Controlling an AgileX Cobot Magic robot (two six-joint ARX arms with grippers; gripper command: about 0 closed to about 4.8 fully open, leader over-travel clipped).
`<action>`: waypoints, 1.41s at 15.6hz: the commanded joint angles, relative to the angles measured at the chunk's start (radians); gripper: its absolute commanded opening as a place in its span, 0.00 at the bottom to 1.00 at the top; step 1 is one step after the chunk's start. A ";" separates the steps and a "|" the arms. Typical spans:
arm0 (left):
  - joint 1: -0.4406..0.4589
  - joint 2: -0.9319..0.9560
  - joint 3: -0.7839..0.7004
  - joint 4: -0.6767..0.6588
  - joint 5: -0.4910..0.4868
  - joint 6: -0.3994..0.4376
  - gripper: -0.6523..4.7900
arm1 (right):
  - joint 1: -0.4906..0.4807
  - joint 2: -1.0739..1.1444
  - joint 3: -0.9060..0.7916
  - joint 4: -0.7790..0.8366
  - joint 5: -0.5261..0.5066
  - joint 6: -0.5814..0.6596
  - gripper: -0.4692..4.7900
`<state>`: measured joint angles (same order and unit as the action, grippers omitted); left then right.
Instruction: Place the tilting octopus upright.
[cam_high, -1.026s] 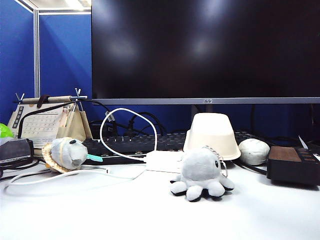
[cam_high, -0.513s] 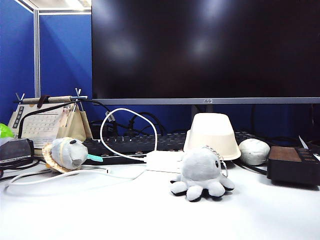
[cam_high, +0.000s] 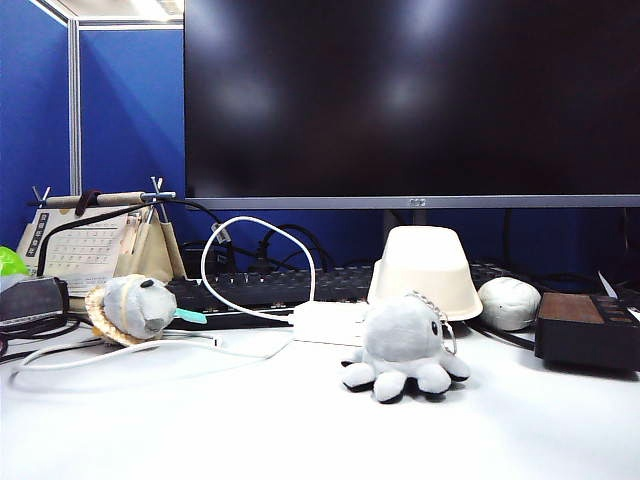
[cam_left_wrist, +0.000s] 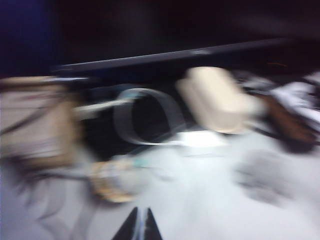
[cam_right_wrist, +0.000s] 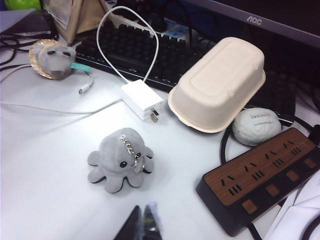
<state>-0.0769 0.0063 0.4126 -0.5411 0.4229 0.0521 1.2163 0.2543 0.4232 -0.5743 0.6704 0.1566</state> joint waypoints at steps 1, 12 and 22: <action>0.132 -0.003 0.002 0.011 0.000 0.000 0.16 | 0.000 0.000 0.003 0.009 0.005 0.001 0.09; 0.172 -0.003 -0.143 0.179 0.007 0.000 0.16 | 0.000 -0.005 0.003 0.005 0.005 0.001 0.09; 0.172 -0.003 -0.311 0.453 0.000 0.000 0.16 | 0.000 -0.006 0.003 0.003 0.005 0.001 0.09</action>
<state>0.0952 0.0059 0.1127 -0.1333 0.4244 0.0521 1.2163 0.2478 0.4232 -0.5777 0.6704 0.1566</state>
